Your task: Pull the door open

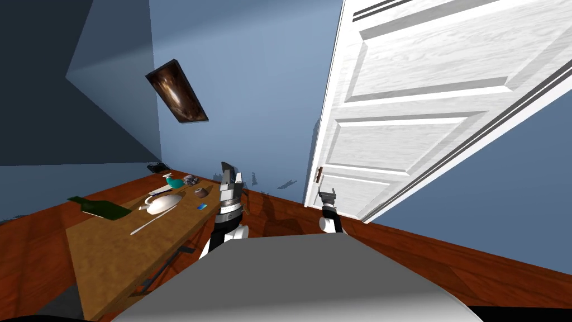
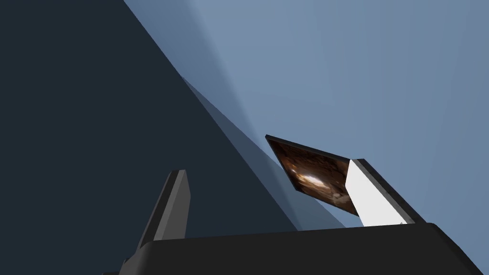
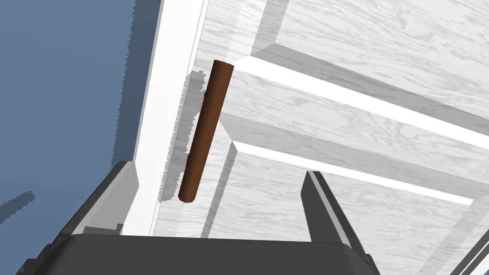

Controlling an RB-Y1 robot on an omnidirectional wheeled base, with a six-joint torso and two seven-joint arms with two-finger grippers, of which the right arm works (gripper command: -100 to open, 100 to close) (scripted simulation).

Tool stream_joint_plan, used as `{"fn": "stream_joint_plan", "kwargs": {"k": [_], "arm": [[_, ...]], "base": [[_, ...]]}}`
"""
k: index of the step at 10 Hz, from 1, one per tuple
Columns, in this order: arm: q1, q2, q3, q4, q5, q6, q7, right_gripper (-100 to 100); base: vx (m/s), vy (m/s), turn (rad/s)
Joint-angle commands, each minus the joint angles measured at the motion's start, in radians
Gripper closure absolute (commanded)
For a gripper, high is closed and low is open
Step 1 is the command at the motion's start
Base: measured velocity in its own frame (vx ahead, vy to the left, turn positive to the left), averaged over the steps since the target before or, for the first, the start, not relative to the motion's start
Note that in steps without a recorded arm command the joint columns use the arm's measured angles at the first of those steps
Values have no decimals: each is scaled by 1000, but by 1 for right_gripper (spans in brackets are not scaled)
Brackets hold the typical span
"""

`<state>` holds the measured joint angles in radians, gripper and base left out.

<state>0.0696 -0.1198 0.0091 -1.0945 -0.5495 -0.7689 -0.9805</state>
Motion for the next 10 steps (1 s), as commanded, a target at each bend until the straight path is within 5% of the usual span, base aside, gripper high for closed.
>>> {"fn": "stream_joint_plan", "kwargs": {"k": [1,10], "arm": [[-13,-3,2,35,-9,-11,-19,-100],[-79,-9,12,235,-110,-50,-153,-100]], "base": [[41,-58,25],[44,-61,120]]}}
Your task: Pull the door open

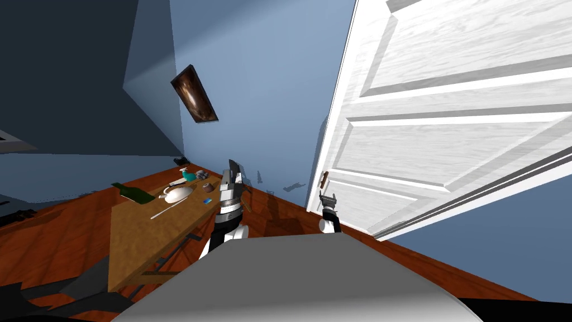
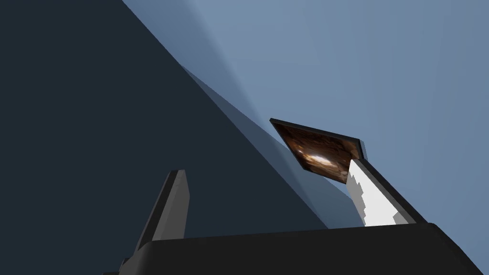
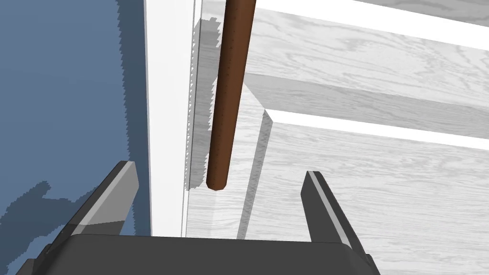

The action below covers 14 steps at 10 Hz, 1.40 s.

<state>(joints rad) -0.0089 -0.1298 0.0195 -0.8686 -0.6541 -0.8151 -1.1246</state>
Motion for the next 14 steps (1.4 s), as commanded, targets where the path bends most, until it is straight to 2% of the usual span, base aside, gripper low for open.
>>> {"fn": "stream_joint_plan", "kwargs": {"k": [1,5,6,7,8,10,11,12,13,14], "arm": [[-11,0,3,39,-21,-9,-29,-100],[-30,-1,6,98,-51,-21,-69,-100],[-24,0,4,80,-46,-15,-57,-100],[-14,-22,4,88,-49,-19,-86,-100],[-10,-31,4,91,-50,-21,-96,-100],[8,-72,4,105,-54,-28,-145,-100],[13,-84,4,109,-55,-31,-158,-100],[23,-106,4,117,-57,-35,-185,-100],[28,-117,5,121,-58,-37,-199,-100],[37,-138,5,127,-60,-41,-223,-100]], "base": [[39,-67,109],[38,-55,95],[15,-25,25],[128,9,45],[180,10,40],[200,-19,66],[179,-28,58],[155,-10,66],[138,-5,43],[139,-2,57]]}}
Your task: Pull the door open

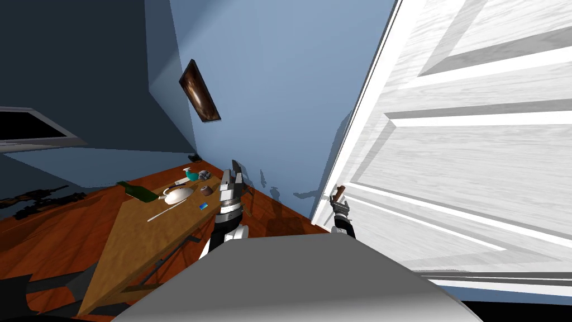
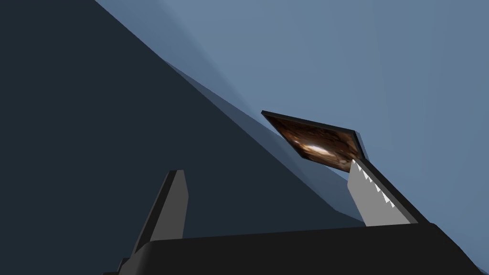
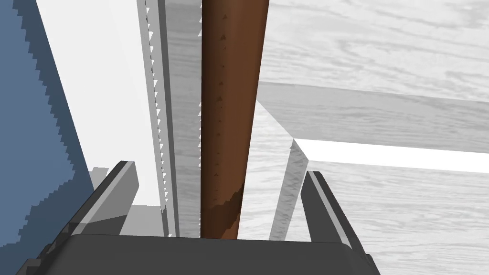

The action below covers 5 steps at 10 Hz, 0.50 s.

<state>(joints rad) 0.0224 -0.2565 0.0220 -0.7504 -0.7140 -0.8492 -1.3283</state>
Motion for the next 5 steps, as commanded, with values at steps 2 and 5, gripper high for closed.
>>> {"fn": "stream_joint_plan", "kwargs": {"k": [2,5], "arm": [[17,-35,2,17,-2,-11,-48,-100],[22,-47,2,21,-3,-13,-62,-100]], "base": [[136,-8,40],[90,7,4]]}}
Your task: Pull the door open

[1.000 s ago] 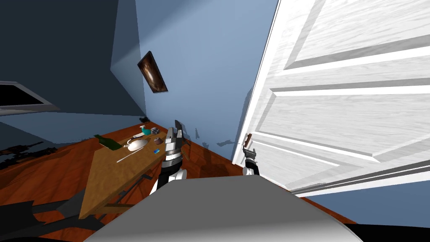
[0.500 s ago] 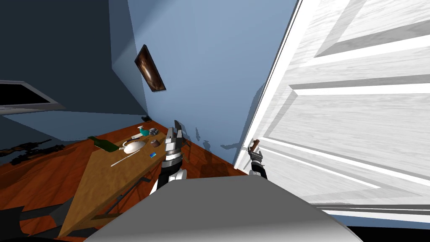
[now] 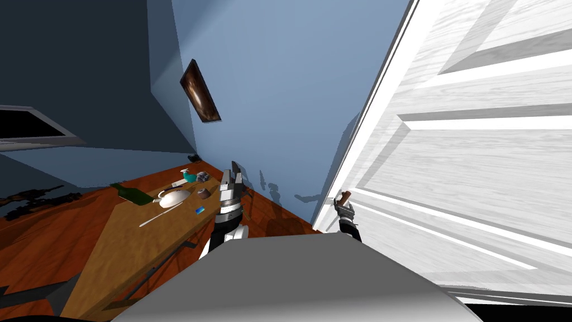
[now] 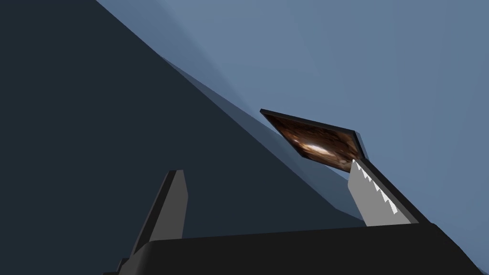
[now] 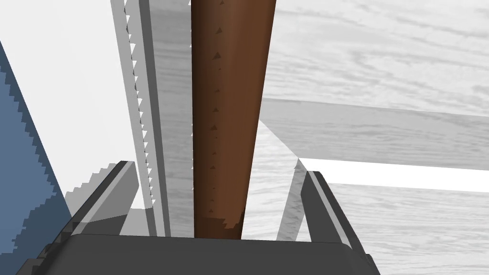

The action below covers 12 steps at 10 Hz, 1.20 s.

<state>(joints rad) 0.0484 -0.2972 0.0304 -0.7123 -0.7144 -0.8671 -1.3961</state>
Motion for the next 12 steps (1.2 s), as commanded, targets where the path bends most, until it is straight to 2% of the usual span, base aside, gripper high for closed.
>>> {"fn": "stream_joint_plan", "kwargs": {"k": [1,2,7,12], "arm": [[0,0,0,0,0,0,0,-100],[0,0,0,0,0,0,0,100],[0,0,0,0,0,0,0,100],[6,-21,56,-31,30,10,-37,100]], "base": [[-6,10,-13],[-9,13,30],[0,-2,-5],[-195,-3,56]]}}
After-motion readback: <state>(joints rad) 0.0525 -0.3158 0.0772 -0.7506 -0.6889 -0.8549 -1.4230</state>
